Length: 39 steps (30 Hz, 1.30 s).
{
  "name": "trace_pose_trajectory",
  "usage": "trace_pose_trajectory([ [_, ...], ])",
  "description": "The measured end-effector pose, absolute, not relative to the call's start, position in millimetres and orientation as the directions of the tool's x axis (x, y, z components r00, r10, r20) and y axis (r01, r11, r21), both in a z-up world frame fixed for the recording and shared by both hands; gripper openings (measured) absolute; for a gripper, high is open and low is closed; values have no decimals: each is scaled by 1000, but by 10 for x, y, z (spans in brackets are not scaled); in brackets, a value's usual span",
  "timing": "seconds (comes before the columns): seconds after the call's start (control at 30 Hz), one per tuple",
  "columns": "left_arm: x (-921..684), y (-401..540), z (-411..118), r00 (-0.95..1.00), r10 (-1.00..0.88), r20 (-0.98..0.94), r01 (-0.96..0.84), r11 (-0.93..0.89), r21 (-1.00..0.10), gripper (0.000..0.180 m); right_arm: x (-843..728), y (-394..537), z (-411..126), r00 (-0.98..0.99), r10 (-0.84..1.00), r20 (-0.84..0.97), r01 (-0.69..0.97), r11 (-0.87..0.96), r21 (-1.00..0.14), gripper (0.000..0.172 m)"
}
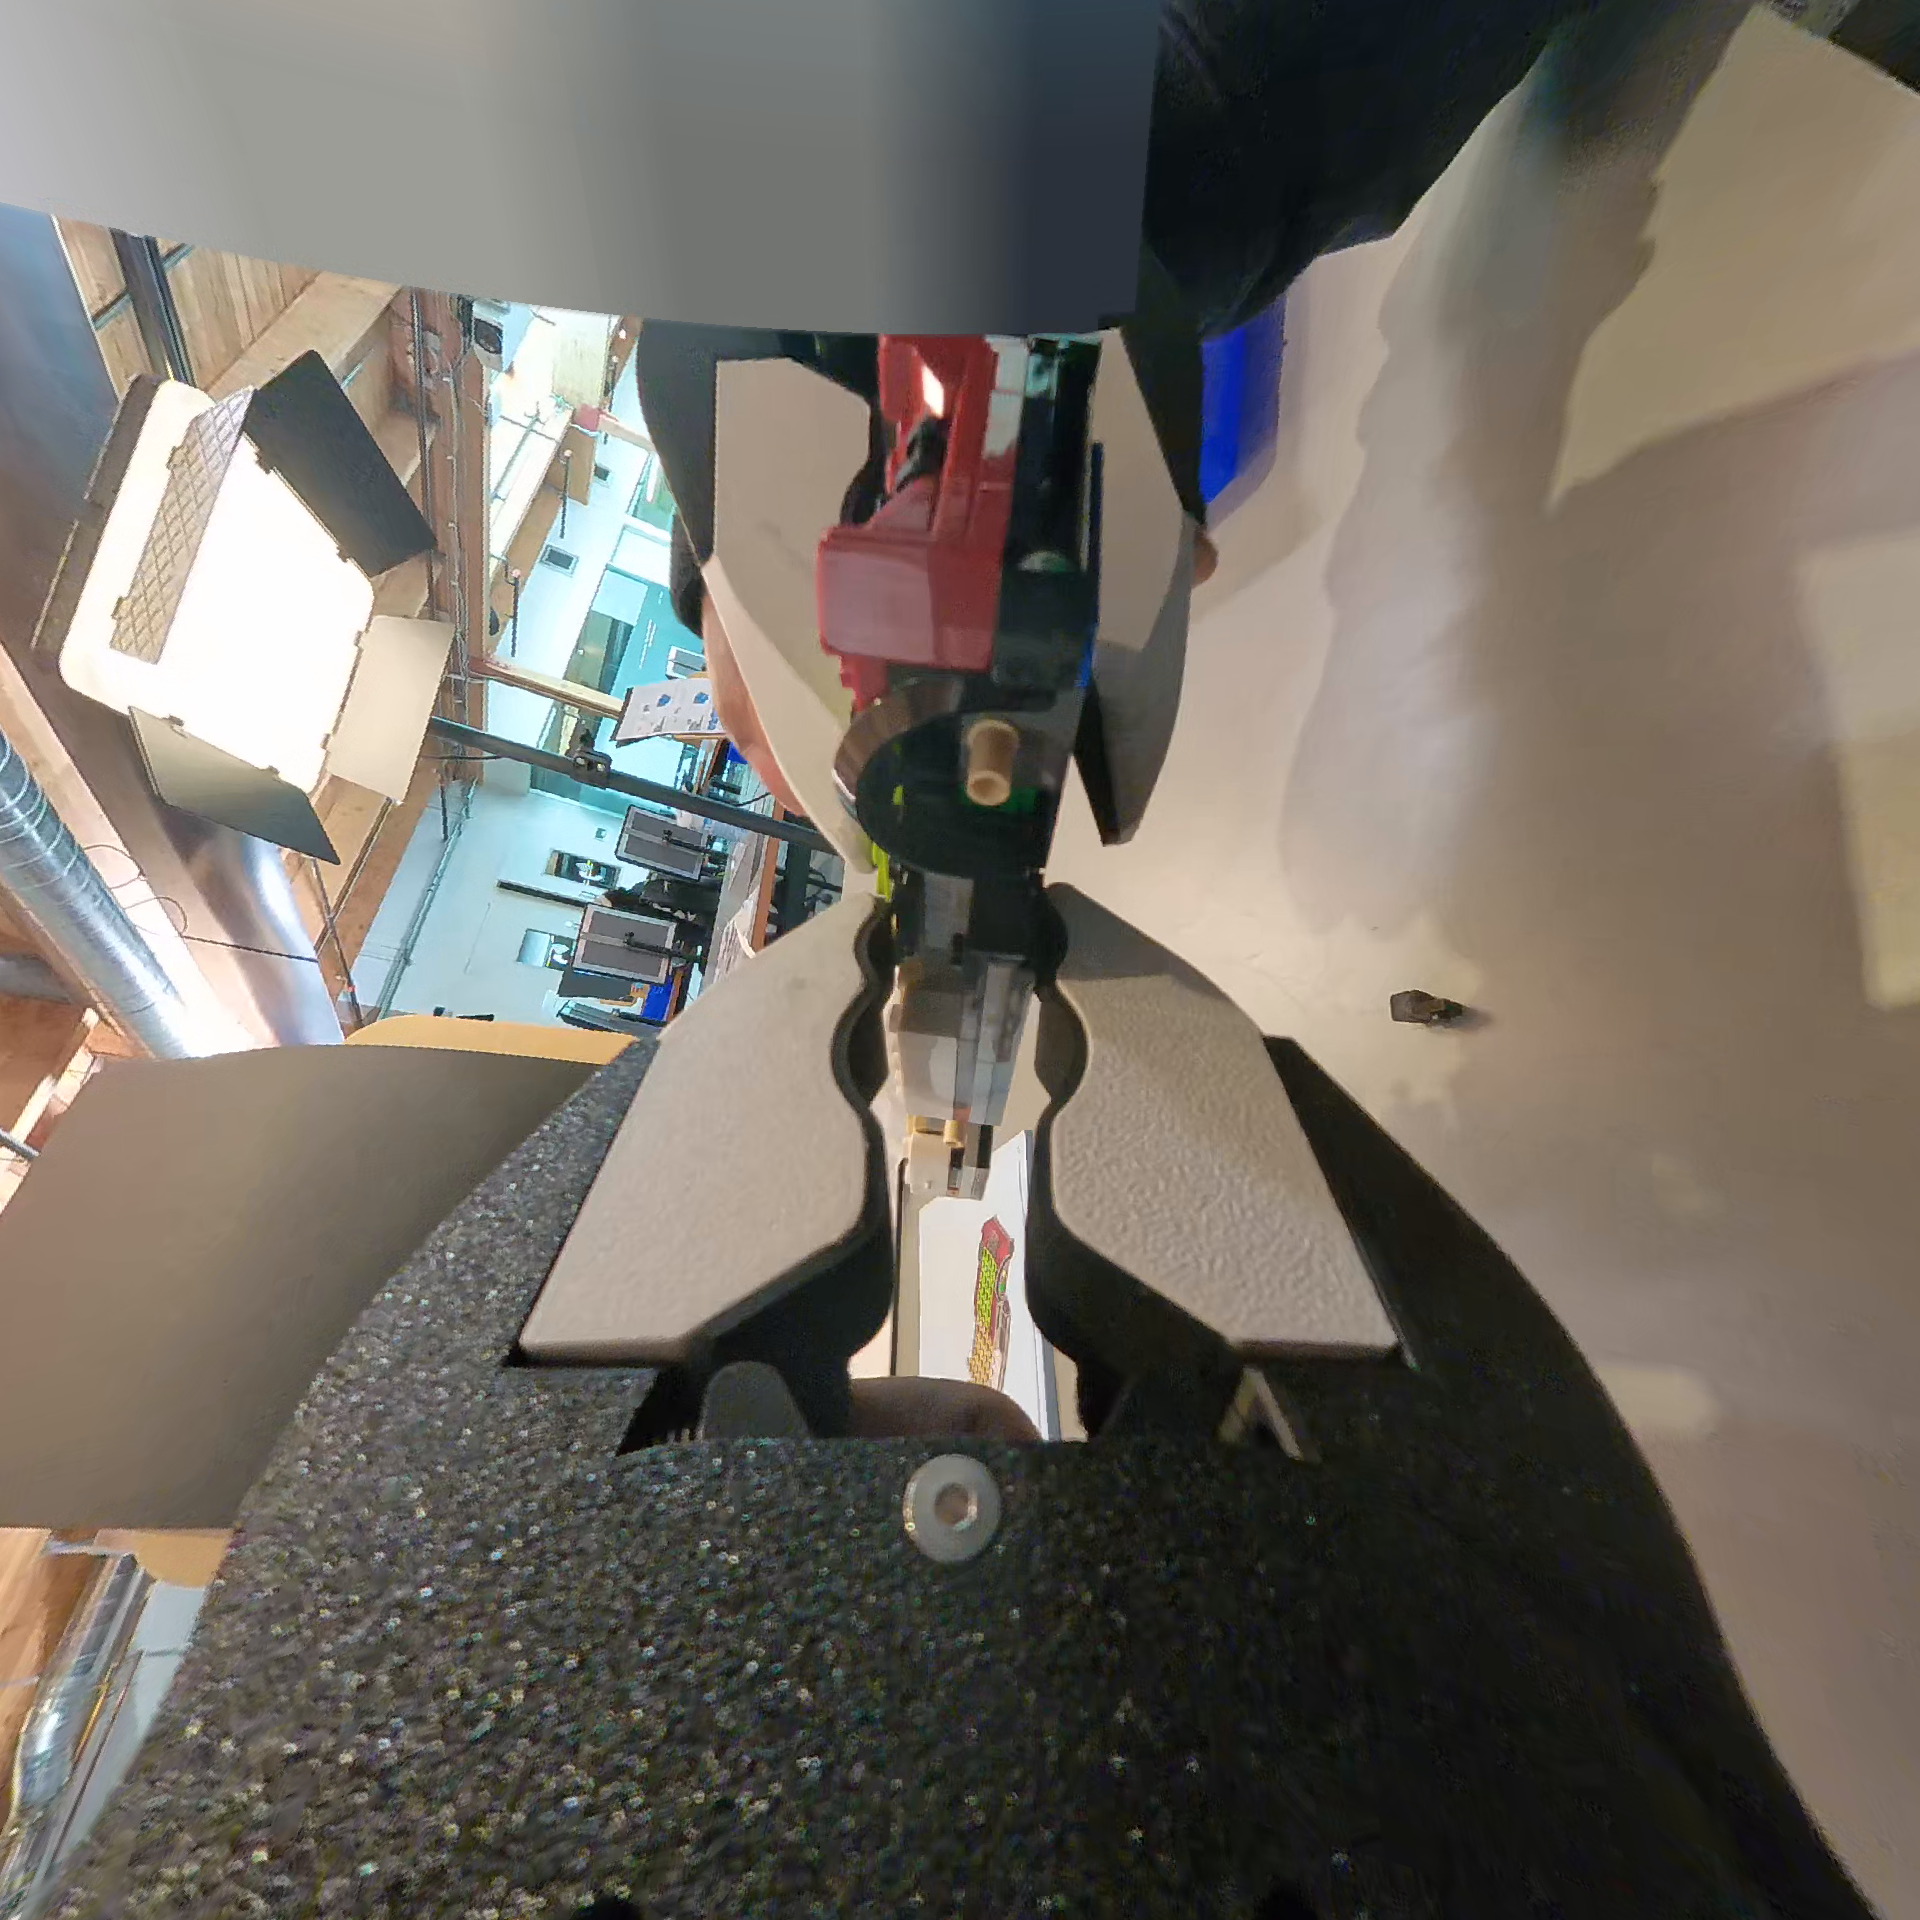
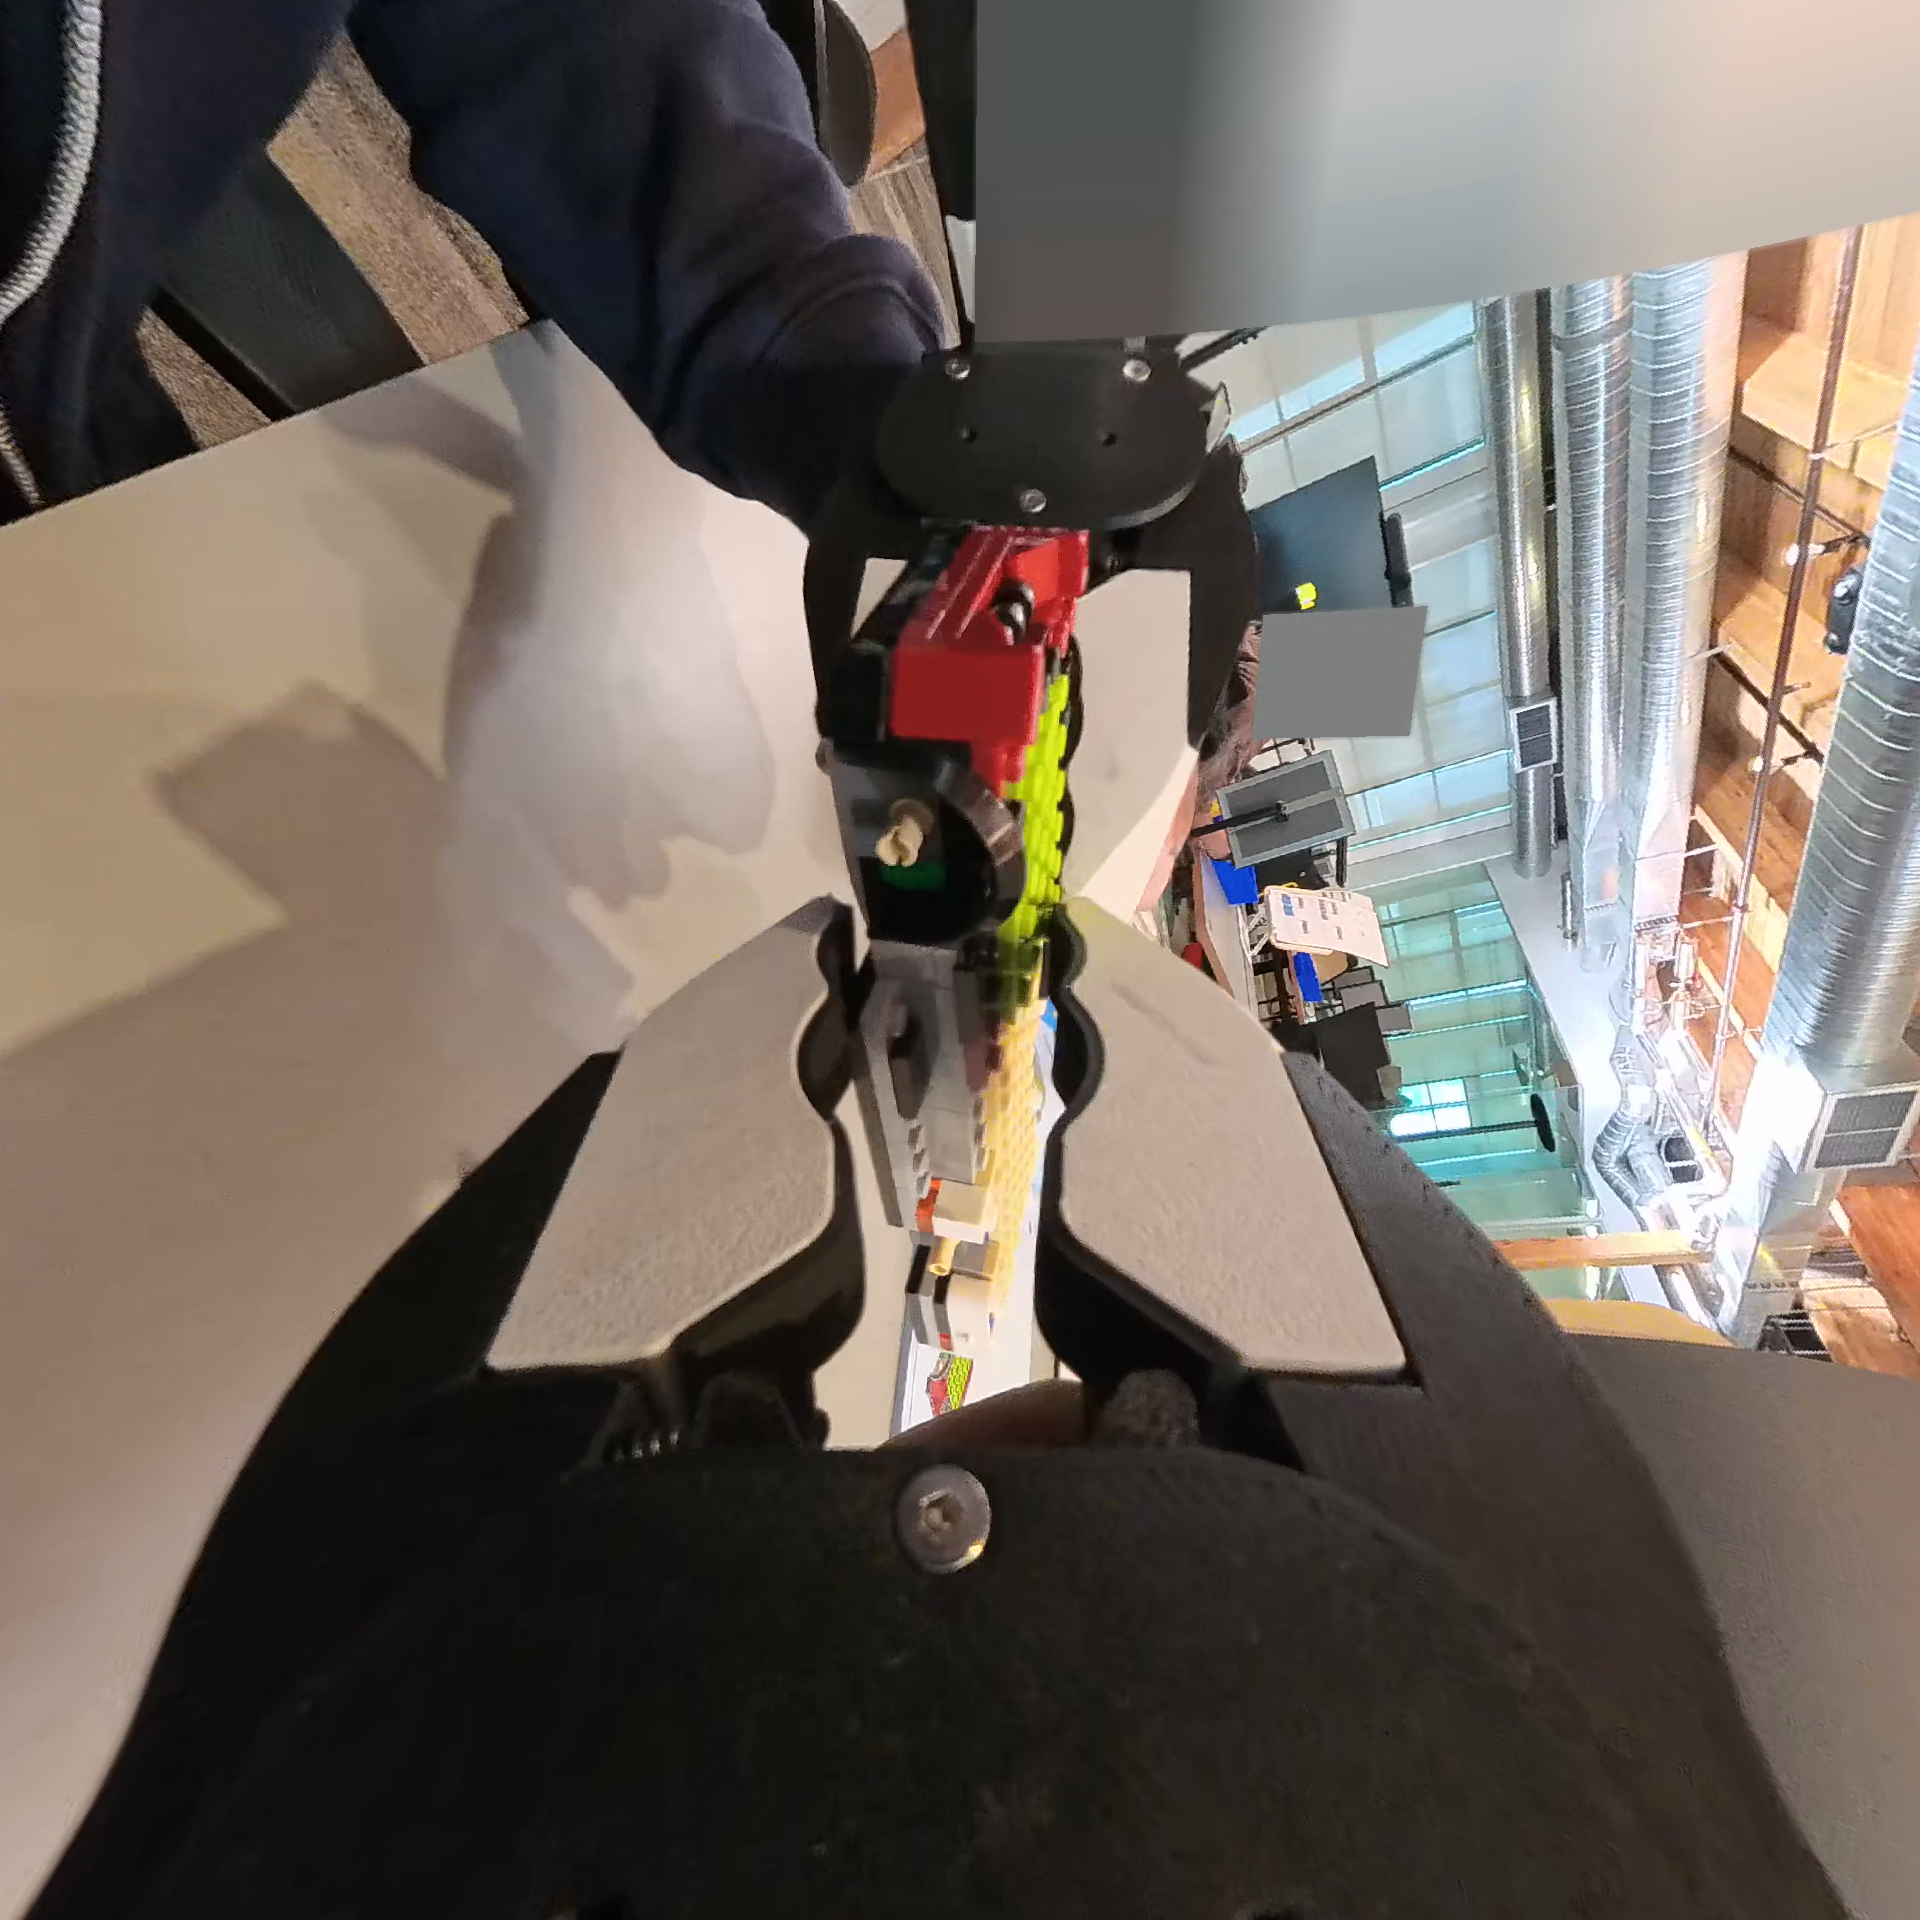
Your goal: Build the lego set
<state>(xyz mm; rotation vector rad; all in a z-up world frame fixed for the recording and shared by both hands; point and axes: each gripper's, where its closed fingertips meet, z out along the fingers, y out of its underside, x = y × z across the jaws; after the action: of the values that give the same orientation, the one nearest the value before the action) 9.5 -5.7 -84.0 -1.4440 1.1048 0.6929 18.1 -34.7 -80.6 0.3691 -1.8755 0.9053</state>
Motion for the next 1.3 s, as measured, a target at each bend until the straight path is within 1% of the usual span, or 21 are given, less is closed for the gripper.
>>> trace_pose_trajectory([
  [0.27, 97, -52, -839, 377, -265, -887, -911, 68, -408, 25, 173, -330, -805, -443, 102, 891, -612, 691, -384, 34],
  [0.53, 104, -47, -833, 367, -272, -890, -915, 66, -398, 25, 181, -325, -793, -434, 95, 896, -618, 693, -373, 33],
  [0.63, 71, -42, -832, 389, -258, -884, -907, 63, -417, 25, 155, -323, -795, -432, 123, 894, -604, 696, -388, 34],
  [0.7, 42, -35, -841, 400, -244, -884, -904, 55, -424, 25, 137, -313, -789, -408, 137, 903, -601, 704, -378, 33],
  [0.8, -20, -35, -848, 416, -224, -882, -901, 35, -433, 25, 180, -313, -751, -417, 172, 892, -601, 684, -413, 45],
  [0.9, -34, -51, -848, 436, -227, -871, -890, 36, -455, 25, 248, -338, -699, -404, 183, 896, -623, 662, -416, 45],
  [1.1, -26, -39, -887, 464, -267, -845, -871, 35, -489, 25, 293, -405, -646, -393, 176, 903, -654, 636, -409, 36],
  [1.17, -16, -41, -899, 468, -281, -838, -867, 36, -497, 25, 300, -420, -659, -401, 165, 901, -659, 632, -409, 30],
  [1.3, 1, -46, -905, 467, -300, -832, -865, 40, -500, 25, 319, -438, -665, -414, 151, 897, -669, 618, -413, 29],
])
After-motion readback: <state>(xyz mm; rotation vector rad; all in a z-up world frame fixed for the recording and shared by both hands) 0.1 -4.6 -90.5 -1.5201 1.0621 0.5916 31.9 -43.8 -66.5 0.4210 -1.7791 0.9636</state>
